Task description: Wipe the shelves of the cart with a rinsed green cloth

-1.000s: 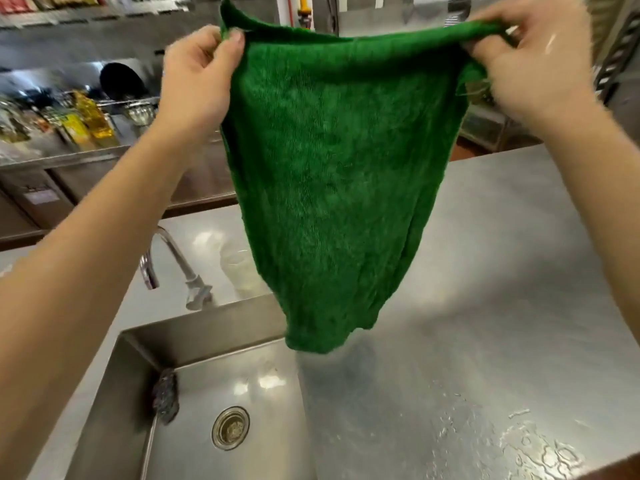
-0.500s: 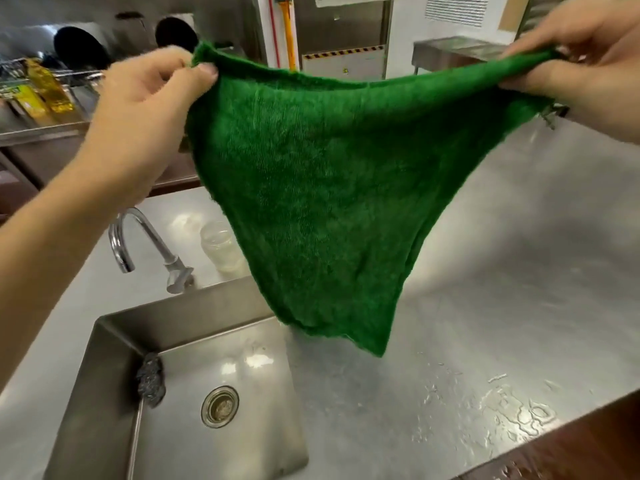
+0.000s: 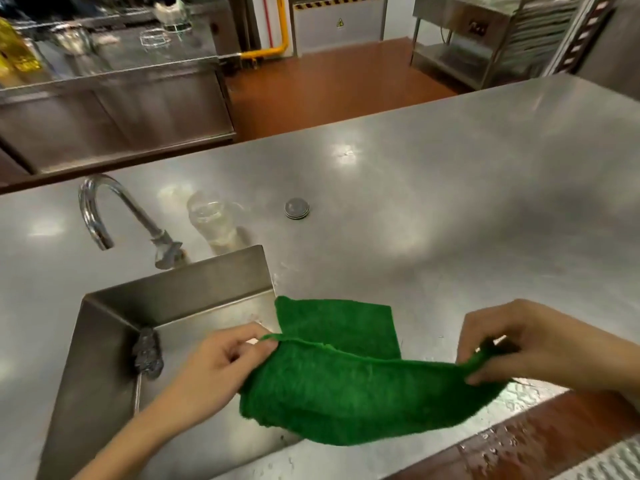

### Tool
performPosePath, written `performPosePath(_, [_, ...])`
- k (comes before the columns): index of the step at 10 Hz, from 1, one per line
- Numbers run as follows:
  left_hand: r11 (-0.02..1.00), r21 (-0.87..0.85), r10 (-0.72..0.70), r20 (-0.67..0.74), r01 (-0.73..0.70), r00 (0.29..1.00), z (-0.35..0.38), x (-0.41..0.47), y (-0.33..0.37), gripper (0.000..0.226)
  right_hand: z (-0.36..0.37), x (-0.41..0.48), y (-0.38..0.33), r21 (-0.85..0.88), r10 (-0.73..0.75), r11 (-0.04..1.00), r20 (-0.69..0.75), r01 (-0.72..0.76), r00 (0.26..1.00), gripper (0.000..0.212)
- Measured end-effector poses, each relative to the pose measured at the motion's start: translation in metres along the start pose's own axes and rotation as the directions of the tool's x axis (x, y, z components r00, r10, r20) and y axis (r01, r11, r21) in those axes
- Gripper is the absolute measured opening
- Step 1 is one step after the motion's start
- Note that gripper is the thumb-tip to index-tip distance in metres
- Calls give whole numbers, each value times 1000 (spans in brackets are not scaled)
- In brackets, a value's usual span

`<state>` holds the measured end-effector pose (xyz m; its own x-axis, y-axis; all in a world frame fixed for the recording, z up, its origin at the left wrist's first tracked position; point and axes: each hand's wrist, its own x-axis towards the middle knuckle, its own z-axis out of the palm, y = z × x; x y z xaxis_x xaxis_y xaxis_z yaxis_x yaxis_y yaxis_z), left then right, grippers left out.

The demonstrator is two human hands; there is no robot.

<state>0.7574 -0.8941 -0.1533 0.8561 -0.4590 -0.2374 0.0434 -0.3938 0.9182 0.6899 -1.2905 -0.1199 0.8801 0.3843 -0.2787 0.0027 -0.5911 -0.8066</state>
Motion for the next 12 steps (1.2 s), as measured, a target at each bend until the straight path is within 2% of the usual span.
performPosePath(1, [996,27,-82,-71,85,994,6,31,-36,23,9,39,14,15,69,998,7,-69,998,8])
performPosePath(2, [984,27,-166,-186,174,968,6,80,-73,22,17,90,57,-27,171,985,-67,-173,983,12])
performPosePath(3, [957,131,-218,-257,257,941,7,131,-109,20,30,142,105,-11,286,956,-171,-292,943,23])
performPosePath(4, [918,230,-260,-265,323,928,10,174,-147,19,45,179,134,-58,378,911,-285,-409,881,17])
performPosePath(5, [874,310,-284,-303,375,910,18,199,-175,19,63,203,160,-36,440,877,-342,-480,830,24])
performPosePath(6, [823,366,-309,-355,435,883,27,203,-188,25,75,211,177,-26,480,856,-328,-516,814,28])
performPosePath(7, [798,369,-316,-418,477,852,36,203,-186,37,82,211,182,-36,456,871,-311,-490,834,33])
performPosePath(9, [805,425,-237,-408,413,882,55,205,-157,44,87,209,181,-91,485,844,-288,-528,826,54])
performPosePath(10, [848,383,-219,-376,366,901,55,204,-138,42,87,204,152,-88,512,828,-284,-554,811,59])
performPosePath(11, [904,314,-168,-358,289,918,52,204,-119,40,88,199,122,-40,501,839,-333,-543,799,58])
performPosePath(12, [944,241,-134,-349,227,928,44,199,-98,38,90,188,88,153,503,861,-396,-485,768,54])
